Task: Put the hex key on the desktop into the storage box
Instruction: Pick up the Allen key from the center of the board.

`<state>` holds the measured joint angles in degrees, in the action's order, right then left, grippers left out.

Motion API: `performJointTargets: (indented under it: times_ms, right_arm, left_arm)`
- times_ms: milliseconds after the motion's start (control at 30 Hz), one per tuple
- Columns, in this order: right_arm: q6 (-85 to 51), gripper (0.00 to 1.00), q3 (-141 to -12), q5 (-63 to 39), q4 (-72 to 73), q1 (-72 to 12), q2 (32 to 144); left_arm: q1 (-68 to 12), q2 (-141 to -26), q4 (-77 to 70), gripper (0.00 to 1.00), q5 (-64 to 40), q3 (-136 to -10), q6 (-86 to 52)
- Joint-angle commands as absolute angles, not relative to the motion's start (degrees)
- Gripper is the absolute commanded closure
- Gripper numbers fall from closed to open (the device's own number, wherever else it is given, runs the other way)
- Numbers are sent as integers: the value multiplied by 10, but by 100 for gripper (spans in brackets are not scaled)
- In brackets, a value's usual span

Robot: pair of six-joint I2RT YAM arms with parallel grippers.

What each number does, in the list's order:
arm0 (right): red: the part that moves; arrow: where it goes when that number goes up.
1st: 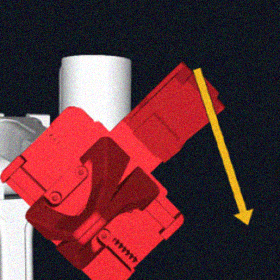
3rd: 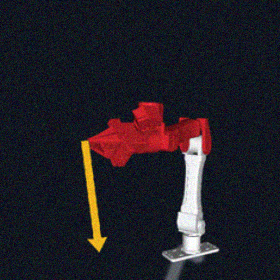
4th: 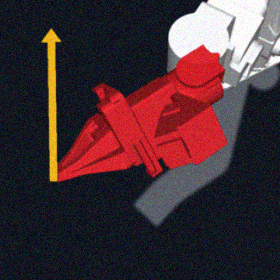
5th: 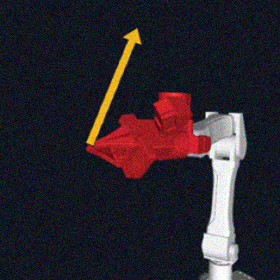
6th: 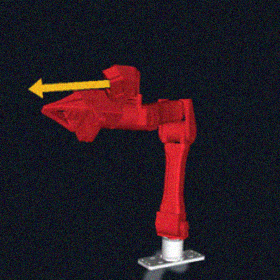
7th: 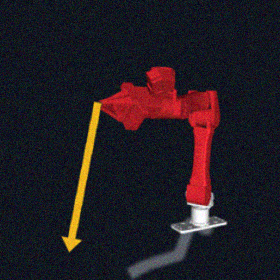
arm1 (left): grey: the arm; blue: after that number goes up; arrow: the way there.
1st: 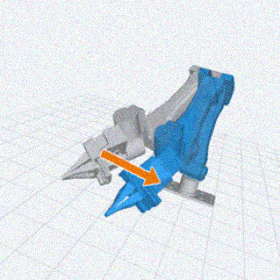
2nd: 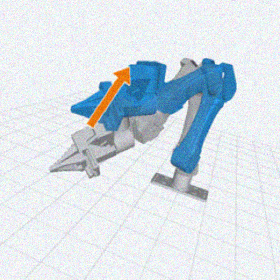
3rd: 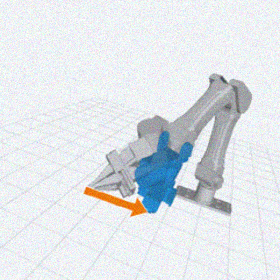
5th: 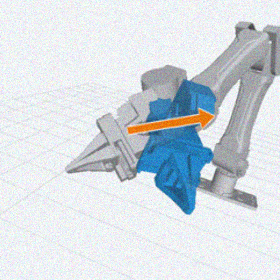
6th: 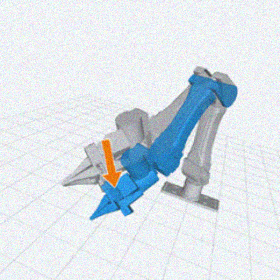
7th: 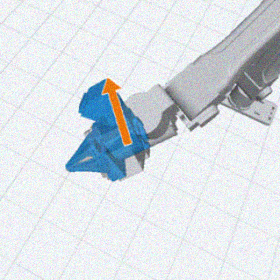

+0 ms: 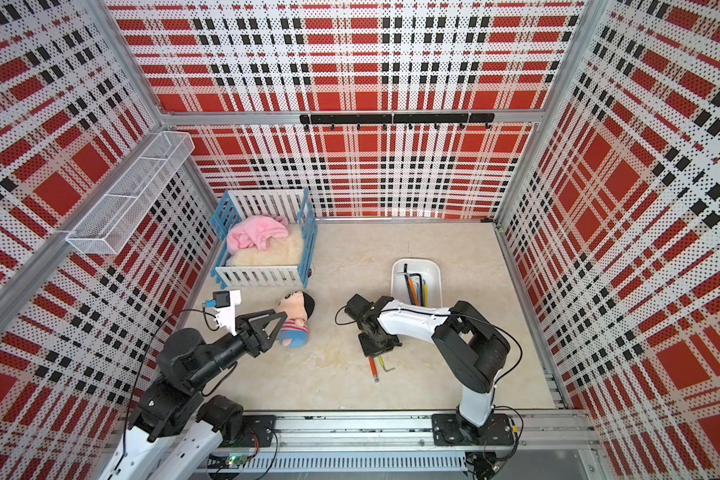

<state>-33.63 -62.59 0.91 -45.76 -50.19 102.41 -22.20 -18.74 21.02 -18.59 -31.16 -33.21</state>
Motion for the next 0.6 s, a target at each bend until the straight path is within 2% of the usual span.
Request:
performJointTargets:
  times_ms: [0, 300, 500, 567]
  right_arm:
    - [-352, 80, -604, 2, -479, -510, 1034]
    - [-366, 89, -596, 4, -474, -510, 1045]
    - [-372, 100, -612, 23, -488, -510, 1055]
    - [-373, 100, -618, 29, -494, -510, 1054]
  left_arm:
    - [-218, -181, 198, 31, -180, -313, -334]
    - [-217, -182, 198, 31, -180, -313, -334]
    - [-218, -181, 198, 31, -179, -313, -334]
    - [-217, -181, 198, 31, -179, -313, -334]
